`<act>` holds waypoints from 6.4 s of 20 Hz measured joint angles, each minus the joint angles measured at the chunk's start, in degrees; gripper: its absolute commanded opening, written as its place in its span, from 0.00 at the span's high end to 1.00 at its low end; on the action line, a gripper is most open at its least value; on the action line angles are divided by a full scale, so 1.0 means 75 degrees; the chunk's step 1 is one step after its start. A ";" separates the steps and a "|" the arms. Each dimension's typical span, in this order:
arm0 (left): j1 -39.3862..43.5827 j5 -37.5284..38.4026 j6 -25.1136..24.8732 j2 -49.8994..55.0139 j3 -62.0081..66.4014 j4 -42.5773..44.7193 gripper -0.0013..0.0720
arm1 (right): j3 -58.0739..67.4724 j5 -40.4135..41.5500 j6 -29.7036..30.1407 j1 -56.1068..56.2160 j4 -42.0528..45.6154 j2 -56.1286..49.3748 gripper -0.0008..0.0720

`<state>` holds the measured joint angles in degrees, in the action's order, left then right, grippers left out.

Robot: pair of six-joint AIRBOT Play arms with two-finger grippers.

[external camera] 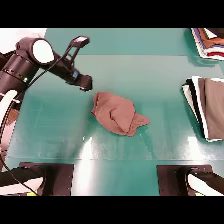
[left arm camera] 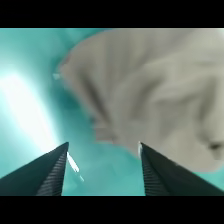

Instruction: Fold the shirts.

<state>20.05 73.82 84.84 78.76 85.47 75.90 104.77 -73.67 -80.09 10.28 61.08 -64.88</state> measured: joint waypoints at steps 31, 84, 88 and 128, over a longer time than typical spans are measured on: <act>-0.0656 -0.1941 -0.0638 0.0699 -0.2471 -0.1944 0.95 | -0.3742 -0.0766 -0.0268 -0.0143 0.0009 0.0519 0.37; -0.0682 -0.1993 -0.0638 -0.4138 0.3719 0.0189 0.95 | 0.0274 -0.0740 -0.0064 -0.1719 0.0664 0.2130 0.98; -0.0679 -0.1588 -0.0638 -0.4036 0.3716 0.0396 0.95 | 0.1670 -0.1151 -0.0055 -0.1836 0.0775 0.1142 0.98; -0.3413 -0.1515 -0.1099 0.1046 -0.3013 -0.2008 0.44 | -0.4395 -0.0746 0.0906 -0.1658 -0.2192 -0.1343 0.52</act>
<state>-5.54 62.46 76.60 86.61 62.87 60.84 71.81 -79.26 -73.30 -2.15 44.64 -74.96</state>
